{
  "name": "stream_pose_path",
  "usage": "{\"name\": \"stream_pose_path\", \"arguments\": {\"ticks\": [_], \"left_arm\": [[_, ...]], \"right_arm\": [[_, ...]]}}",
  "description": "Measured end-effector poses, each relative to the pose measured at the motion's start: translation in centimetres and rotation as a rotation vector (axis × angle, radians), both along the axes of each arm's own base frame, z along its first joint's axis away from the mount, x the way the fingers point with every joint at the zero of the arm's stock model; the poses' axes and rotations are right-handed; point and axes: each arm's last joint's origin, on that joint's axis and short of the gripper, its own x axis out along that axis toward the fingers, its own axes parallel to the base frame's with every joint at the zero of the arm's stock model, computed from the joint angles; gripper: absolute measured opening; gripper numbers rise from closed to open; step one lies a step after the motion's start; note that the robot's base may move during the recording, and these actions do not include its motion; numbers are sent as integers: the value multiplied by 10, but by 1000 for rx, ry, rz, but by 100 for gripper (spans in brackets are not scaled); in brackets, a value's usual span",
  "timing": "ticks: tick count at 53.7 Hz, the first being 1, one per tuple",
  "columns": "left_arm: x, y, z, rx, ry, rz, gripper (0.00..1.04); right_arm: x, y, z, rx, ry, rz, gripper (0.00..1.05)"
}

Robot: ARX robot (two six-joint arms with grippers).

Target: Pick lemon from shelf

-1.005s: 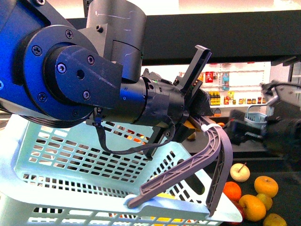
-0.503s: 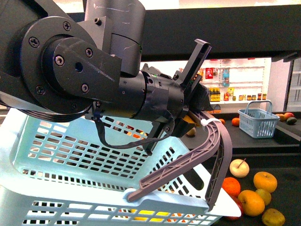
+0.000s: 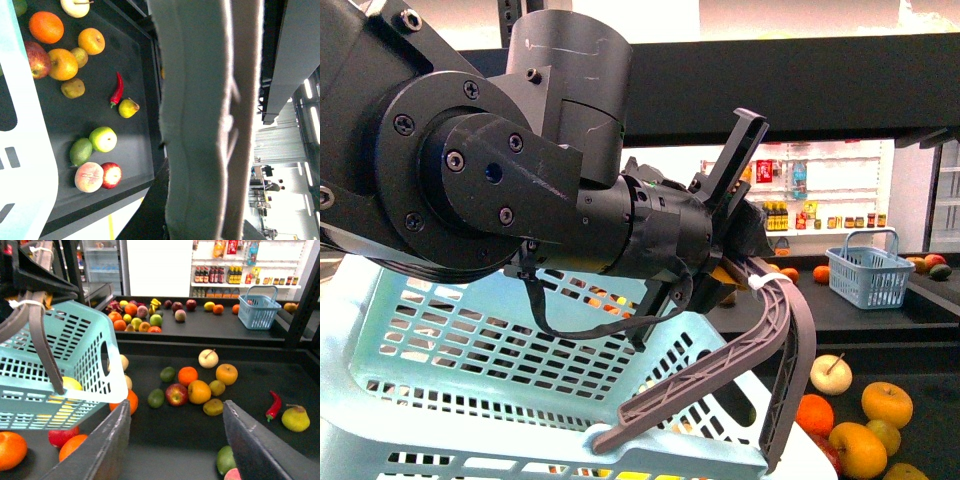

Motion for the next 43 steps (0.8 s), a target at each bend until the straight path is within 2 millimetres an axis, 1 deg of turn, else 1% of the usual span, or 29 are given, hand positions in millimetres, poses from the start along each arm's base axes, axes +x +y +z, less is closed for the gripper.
{"name": "stream_pose_path", "arguments": {"ticks": [2, 3, 7, 11, 14, 15, 21, 43], "left_arm": [[0, 0, 0, -1, 1, 2, 7], [0, 0, 0, 0, 2, 3, 7], [0, 0, 0, 2, -3, 1, 7], [0, 0, 0, 1, -2, 0, 7], [0, 0, 0, -1, 1, 0, 7], [0, 0, 0, 0, 1, 0, 7], [0, 0, 0, 0, 0, 0, 7], [0, 0, 0, 0, 1, 1, 7]], "right_arm": [[0, 0, -2, 0, 1, -5, 45], [0, 0, -4, 0, -1, -5, 39], [-1, 0, -6, 0, -13, -2, 25], [-1, 0, -9, 0, -17, 0, 15], [-1, 0, -13, 0, -12, 0, 4], [-1, 0, -13, 0, -11, 0, 3], [-1, 0, -18, 3, -8, 0, 2], [-1, 0, -28, 3, -10, 0, 2]]}}
